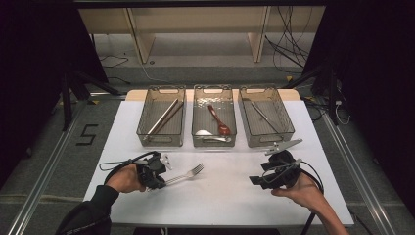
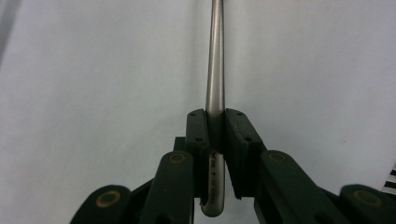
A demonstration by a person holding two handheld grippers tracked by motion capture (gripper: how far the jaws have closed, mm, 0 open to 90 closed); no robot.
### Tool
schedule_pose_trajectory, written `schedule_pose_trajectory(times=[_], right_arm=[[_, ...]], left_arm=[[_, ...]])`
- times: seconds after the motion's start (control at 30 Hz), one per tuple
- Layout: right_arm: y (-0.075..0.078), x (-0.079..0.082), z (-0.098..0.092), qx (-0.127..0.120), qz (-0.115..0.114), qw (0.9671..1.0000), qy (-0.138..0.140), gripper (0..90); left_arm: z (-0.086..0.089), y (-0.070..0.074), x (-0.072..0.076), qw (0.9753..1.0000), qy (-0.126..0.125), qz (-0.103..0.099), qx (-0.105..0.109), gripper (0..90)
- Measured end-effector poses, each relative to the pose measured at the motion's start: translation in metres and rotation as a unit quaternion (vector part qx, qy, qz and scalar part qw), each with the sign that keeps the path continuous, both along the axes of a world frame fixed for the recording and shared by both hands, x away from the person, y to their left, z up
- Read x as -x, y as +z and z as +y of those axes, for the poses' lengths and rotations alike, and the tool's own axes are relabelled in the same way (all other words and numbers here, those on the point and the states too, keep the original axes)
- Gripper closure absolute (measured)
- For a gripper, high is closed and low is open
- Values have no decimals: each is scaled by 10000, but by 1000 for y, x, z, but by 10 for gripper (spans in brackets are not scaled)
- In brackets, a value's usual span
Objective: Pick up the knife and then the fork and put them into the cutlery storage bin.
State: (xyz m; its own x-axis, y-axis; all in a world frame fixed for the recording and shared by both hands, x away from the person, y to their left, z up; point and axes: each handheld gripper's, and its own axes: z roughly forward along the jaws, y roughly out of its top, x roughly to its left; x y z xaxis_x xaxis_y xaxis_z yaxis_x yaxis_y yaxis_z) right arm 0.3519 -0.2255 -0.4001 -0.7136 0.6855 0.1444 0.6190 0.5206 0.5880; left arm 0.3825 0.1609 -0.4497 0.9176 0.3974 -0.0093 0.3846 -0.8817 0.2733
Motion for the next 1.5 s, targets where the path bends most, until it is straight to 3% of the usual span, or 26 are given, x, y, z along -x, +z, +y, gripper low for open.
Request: schedule_pose_trajectory(times=[0.17, 0.43, 0.53, 0.73, 0.9, 0.97, 1.2, 1.4, 1.5], right_arm=[[3, 2, 5, -48, -18, 10000, 69, 325], [14, 9, 34, -146, -148, 9981, 586, 325], [17, 14, 57, -111, -172, 9949, 987, 325], [16, 20, 81, 44, -120, 9895, 1440, 327], [10, 19, 99, 158, -75, 9856, 1681, 340], [7, 19, 105, 193, 17, 9850, 1713, 351], [-8, 15, 124, 541, 335, 9777, 2003, 407], [-14, 14, 127, 582, 422, 9752, 2095, 461], [-15, 15, 128, 612, 504, 9756, 2046, 497]], left_arm=[[-8, 8, 7, 9999, -94, -99, 1, 799], [-39, 21, 28, 9974, -692, -190, -44, 798], [-49, 24, 35, 9956, -911, -196, -35, 798], [-64, 25, 46, 9928, -1190, -150, -11, 798], [-71, 26, 51, 9916, -1284, -160, 22, 798], [-73, 27, 53, 9910, -1326, -180, 27, 798], [-78, 30, 57, 9897, -1408, -260, 21, 798], [-82, 32, 58, 9888, -1456, -315, 20, 798], [-83, 34, 58, 9883, -1485, -342, 26, 798]])
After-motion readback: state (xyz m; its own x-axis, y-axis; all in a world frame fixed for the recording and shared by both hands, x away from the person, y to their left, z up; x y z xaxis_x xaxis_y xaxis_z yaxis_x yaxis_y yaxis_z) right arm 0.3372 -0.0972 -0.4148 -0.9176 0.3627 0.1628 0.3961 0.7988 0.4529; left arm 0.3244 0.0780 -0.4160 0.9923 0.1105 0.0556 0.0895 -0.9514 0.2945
